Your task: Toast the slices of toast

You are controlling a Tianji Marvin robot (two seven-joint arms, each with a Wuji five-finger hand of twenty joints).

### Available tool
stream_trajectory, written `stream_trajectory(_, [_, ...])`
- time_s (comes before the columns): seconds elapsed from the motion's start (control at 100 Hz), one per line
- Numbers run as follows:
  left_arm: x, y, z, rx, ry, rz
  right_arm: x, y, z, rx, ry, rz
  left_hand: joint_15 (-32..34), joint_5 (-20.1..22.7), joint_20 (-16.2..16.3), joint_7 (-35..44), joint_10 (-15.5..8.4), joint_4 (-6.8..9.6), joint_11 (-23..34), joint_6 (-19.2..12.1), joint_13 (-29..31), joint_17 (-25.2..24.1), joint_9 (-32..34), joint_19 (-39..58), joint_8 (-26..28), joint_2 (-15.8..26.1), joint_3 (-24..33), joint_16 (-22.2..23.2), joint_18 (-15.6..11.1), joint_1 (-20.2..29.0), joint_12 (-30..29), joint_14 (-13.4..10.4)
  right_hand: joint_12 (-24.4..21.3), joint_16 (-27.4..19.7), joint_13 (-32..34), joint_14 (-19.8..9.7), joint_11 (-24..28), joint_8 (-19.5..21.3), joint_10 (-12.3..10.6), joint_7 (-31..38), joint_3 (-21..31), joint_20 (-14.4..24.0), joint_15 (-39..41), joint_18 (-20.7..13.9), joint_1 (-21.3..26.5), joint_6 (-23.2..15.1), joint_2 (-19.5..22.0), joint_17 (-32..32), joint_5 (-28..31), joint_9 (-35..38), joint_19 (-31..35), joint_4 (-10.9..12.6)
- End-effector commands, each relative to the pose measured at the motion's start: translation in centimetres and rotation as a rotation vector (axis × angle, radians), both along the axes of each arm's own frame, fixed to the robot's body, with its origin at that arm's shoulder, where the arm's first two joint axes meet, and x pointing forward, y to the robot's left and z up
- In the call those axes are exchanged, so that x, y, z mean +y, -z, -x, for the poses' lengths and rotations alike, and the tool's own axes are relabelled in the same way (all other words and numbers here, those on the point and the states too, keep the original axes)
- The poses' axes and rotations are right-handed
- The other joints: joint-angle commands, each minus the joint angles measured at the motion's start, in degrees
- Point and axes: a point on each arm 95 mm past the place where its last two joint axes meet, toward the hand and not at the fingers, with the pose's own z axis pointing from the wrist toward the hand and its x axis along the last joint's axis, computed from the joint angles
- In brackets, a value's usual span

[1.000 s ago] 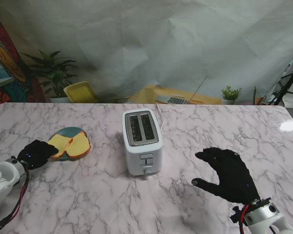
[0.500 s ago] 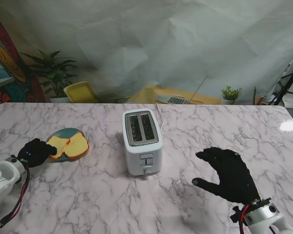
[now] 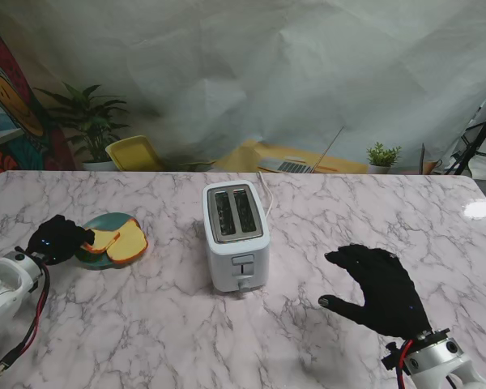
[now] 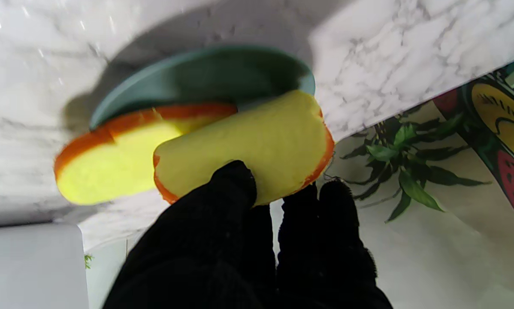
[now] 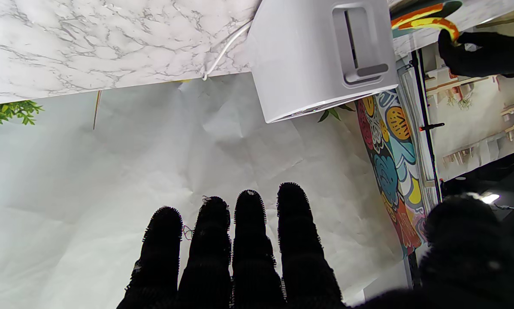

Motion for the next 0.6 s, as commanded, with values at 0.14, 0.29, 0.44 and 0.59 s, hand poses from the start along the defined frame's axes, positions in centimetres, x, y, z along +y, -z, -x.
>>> stream_trajectory(0.14, [-1.6, -3.1, -0.6, -0.111, 0.003, 0.029, -0.1, 0.2, 0.1, 0.001, 0.004, 0.003, 3.1, 2.4, 1.2, 6.9, 1.3, -0.34, 2.8, -1.4, 2.2, 0.2, 2.5, 2.0, 2.7, 2.0, 1.3, 3.5, 0.4, 4.6, 3.7, 4.7, -0.3, -1.4, 0.9, -1.3, -1.0, -1.1, -1.0, 0.5, -2.0, -0.9, -2.4, 0.1, 1.9, 0.3, 2.9, -0.2, 0.5, 0.9, 0.5, -0.4])
stream_trajectory(0.29, [-2.4, -5.3, -0.5, -0.185, 0.014, 0.040, -0.1, 0.2, 0.2, -0.001, 0.004, 0.001, 3.6, 2.0, 1.6, 7.7, 1.8, -0.54, 3.2, -0.9, 2.9, 0.6, 2.4, 2.6, 3.0, 1.9, 2.1, 6.2, 1.1, 4.6, 5.4, 4.9, -0.3, -1.4, 1.0, -1.3, -1.1, -1.1, -1.0, 0.6, -2.3, -1.0, -2.4, 0.1, 2.1, 0.4, 3.0, -0.2, 0.6, 0.9, 0.6, -0.4])
stream_trajectory(0.44, [-3.2, -7.3, -0.2, -0.255, 0.022, 0.052, 0.0, 0.2, 0.2, 0.002, 0.002, -0.004, 3.6, 1.9, 1.9, 8.3, 2.1, -0.77, 3.6, -0.6, 3.3, 0.8, 2.4, 3.0, 3.3, 1.9, 2.7, 8.1, 1.6, 4.6, 6.5, 5.2, -0.3, -1.4, 1.1, -1.3, -1.0, -1.2, -1.0, 0.7, -2.7, -1.0, -2.4, 0.0, 2.3, 0.4, 3.0, -0.2, 0.7, 1.0, 0.6, -0.3])
stream_trajectory(0.59, [-4.4, -9.1, 0.4, -0.338, 0.035, 0.096, 0.2, 0.3, 0.1, 0.004, -0.010, -0.005, 3.4, 2.2, 2.3, 8.5, 2.3, -0.85, 3.7, -0.7, 4.3, 1.6, 2.8, 3.1, 3.3, 1.7, 3.2, 9.2, 2.2, 4.6, 6.9, 5.3, -0.3, -1.4, 1.1, -1.3, -1.1, -1.3, -0.9, 0.7, -2.9, -1.1, -2.4, 0.1, 2.9, 0.4, 2.1, -0.2, 0.5, 0.9, 0.7, -0.3])
